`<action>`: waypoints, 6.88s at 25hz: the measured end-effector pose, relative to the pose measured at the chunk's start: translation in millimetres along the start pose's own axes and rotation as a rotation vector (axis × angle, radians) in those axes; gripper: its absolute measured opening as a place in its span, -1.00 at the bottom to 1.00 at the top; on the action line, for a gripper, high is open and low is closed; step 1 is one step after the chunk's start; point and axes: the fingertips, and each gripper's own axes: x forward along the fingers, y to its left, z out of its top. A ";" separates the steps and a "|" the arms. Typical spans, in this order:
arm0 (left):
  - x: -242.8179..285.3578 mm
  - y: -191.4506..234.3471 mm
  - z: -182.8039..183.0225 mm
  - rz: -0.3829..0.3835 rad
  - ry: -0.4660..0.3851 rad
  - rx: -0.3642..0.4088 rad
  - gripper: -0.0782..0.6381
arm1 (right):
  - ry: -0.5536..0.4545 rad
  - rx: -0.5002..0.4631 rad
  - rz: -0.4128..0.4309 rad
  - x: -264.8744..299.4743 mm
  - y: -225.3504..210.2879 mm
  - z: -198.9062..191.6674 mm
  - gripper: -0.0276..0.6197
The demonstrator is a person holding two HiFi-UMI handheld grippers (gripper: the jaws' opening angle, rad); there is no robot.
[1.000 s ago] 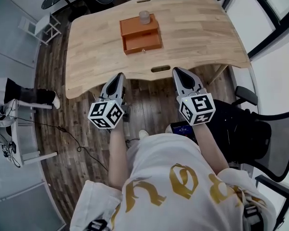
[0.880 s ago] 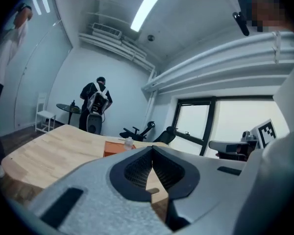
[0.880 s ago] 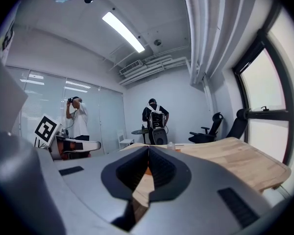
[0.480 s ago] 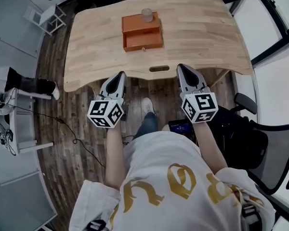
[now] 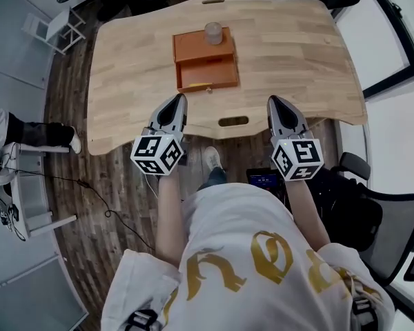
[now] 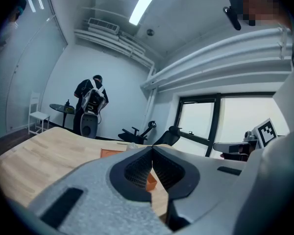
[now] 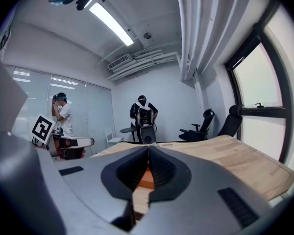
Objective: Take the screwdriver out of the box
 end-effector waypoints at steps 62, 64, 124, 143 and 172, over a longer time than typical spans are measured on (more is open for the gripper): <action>205.2 115.7 -59.8 -0.350 0.421 0.083 -0.76 | 0.336 0.095 0.128 237.9 -19.1 -73.5 -0.88; 205.8 113.6 -73.2 -0.373 0.489 0.112 -0.76 | 0.355 0.102 0.146 240.6 -18.3 -78.0 -0.88; 228.7 97.6 -218.9 -0.730 1.332 0.594 -0.55 | 0.492 0.204 0.312 270.9 -34.0 -120.0 -0.88; 221.1 103.0 -237.6 -0.720 1.284 0.878 -0.41 | 0.498 0.186 0.301 257.8 -31.5 -124.3 -0.88; 229.5 108.1 -236.3 -0.584 1.247 0.808 -0.56 | 0.465 0.170 0.227 254.8 -50.7 -118.0 -0.88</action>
